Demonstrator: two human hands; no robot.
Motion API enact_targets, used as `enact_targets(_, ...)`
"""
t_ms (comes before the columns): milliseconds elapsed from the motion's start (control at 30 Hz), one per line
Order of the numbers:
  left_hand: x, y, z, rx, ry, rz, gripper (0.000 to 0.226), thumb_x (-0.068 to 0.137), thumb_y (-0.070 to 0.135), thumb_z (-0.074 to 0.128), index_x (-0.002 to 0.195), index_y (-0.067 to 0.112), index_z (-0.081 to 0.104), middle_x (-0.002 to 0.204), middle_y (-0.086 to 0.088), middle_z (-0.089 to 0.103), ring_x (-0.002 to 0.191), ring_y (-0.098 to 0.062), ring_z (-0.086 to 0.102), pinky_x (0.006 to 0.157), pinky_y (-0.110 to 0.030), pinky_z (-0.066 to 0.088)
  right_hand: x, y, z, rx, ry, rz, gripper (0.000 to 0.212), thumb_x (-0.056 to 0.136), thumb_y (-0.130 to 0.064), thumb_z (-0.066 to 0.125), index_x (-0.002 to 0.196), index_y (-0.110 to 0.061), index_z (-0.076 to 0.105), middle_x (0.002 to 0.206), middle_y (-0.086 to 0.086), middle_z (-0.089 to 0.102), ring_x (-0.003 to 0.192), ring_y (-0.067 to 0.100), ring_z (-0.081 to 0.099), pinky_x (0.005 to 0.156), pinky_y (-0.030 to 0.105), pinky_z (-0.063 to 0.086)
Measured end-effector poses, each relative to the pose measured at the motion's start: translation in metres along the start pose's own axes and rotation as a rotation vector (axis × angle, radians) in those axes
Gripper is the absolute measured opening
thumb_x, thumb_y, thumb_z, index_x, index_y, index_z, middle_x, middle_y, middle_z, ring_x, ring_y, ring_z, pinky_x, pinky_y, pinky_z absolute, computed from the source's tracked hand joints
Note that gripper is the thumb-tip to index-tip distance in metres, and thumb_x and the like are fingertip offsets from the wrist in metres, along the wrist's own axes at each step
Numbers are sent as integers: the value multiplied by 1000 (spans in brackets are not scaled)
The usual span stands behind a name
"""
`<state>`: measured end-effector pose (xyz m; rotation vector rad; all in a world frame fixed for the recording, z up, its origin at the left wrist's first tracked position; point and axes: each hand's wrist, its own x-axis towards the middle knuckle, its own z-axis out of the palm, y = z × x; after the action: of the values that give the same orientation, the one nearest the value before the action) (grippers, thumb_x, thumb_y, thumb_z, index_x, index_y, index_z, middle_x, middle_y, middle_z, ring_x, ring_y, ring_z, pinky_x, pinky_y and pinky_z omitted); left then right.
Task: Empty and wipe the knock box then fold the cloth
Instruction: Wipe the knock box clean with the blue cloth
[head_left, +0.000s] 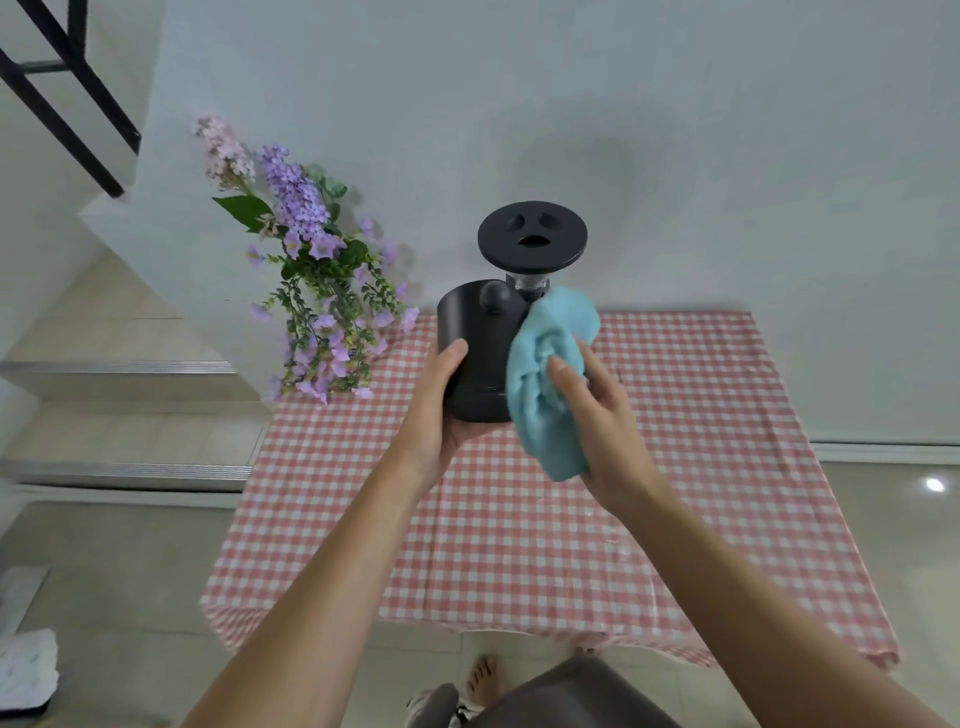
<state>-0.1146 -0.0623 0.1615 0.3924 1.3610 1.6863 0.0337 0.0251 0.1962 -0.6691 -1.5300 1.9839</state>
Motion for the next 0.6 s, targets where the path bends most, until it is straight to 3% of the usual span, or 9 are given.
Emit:
enact_targets(67, -2, -2, -2, -24, -22, -37, 57, 101, 48, 50, 141, 9, 64, 126, -14, 78, 112, -30, 77, 94, -52, 62, 6, -1, -6, 107, 27, 116, 27, 103, -28, 52, 125, -23, 67, 115, 2, 76, 108, 22, 72, 90, 32, 59)
enact_targets(167, -1, 0, 1, 85, 0, -57, 60, 99, 51, 53, 143, 12, 62, 133, -14, 75, 124, -31, 71, 112, -60, 52, 14, -2, -7, -13, 30, 93, 31, 103, -31, 51, 131, -29, 63, 119, -4, 75, 112, 15, 70, 99, 34, 55)
enact_targets(267, 2, 4, 6, 290, 37, 85, 60, 89, 58, 65, 143, 33, 59, 135, 4, 74, 126, -16, 70, 110, -47, 55, 12, -2, 0, -198, -11, -46, 40, 103, -26, 51, 142, -35, 54, 129, -8, 69, 118, 4, 65, 98, 21, 52)
enact_targets(333, 3, 6, 10, 310, 66, 138, 52, 89, 59, 69, 137, 42, 60, 133, 9, 75, 123, -14, 73, 105, -44, 58, 11, 4, -1, -243, -56, -108, 44, 104, -22, 50, 147, -29, 48, 140, -1, 61, 128, 7, 59, 104, 21, 48)
enact_targets(433, 1, 9, 12, 71, 72, 28, 54, 101, 57, 58, 143, 24, 63, 134, -10, 76, 116, -29, 76, 93, -50, 64, 8, 14, -10, -120, -32, -42, 37, 105, -24, 48, 141, -26, 55, 137, 1, 64, 129, 14, 59, 111, 33, 46)
enact_targets(533, -1, 11, 7, -53, 42, -39, 65, 102, 62, 49, 140, 12, 67, 133, -17, 75, 116, -35, 73, 103, -60, 56, 4, 21, -18, 65, 50, 151, 27, 105, -31, 46, 124, -38, 64, 118, -7, 74, 122, 25, 64, 99, 41, 56)
enact_targets(600, 2, 11, 5, -36, 45, -28, 60, 105, 61, 43, 131, 16, 72, 128, -12, 78, 116, -31, 72, 108, -57, 53, 3, 20, -18, 142, 43, 172, 29, 105, -30, 45, 128, -37, 61, 119, -6, 74, 121, 27, 65, 92, 38, 60)
